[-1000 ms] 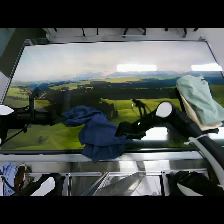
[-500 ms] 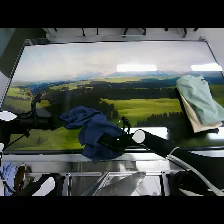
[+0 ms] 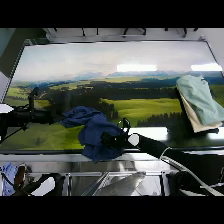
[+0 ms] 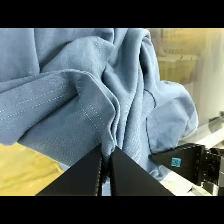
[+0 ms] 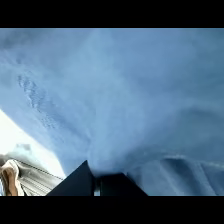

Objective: Fold the shirts.

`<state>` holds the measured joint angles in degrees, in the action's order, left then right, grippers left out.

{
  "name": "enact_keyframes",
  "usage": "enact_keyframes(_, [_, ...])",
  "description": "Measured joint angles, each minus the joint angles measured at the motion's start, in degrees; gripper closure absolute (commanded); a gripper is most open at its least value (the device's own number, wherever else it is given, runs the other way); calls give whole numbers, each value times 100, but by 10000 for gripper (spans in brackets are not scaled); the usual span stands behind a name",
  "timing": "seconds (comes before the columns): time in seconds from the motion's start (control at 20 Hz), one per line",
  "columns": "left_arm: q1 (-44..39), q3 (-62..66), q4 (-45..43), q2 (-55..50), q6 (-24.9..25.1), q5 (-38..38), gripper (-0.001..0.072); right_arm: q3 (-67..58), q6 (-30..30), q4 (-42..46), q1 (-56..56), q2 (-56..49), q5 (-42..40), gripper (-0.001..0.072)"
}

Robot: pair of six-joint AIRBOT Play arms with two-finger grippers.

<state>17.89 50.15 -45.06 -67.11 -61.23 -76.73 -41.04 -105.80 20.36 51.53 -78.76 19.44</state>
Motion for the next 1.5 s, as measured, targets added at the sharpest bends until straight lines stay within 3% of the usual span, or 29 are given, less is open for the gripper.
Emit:
enact_keyframes(0.25, [11, 177, -372, -22, -52, -4, 694, 0, 223, 461, -636, 800, 673, 690])
enact_keyframes(0.65, [494, 673, -739, 466, -887, 227, 694, -7, 439, 2024, -4000, 3340, 3624, 690])
enact_keyframes(0.9, [411, 796, -789, 1440, -1259, 328, 695, -494, 1027, 2426, -5156, 4087, 4839, 690])
enact_keyframes(1.2, [-319, 2295, -1084, 2765, -1637, -205, 695, -2573, 1486, 3038, -5466, 4017, 6126, 690])
enact_keyframes(1.5, [-758, 4415, -3394, 3394, -2249, -1167, 695, -5862, 1582, 4562, -5504, 3475, 7418, 690])
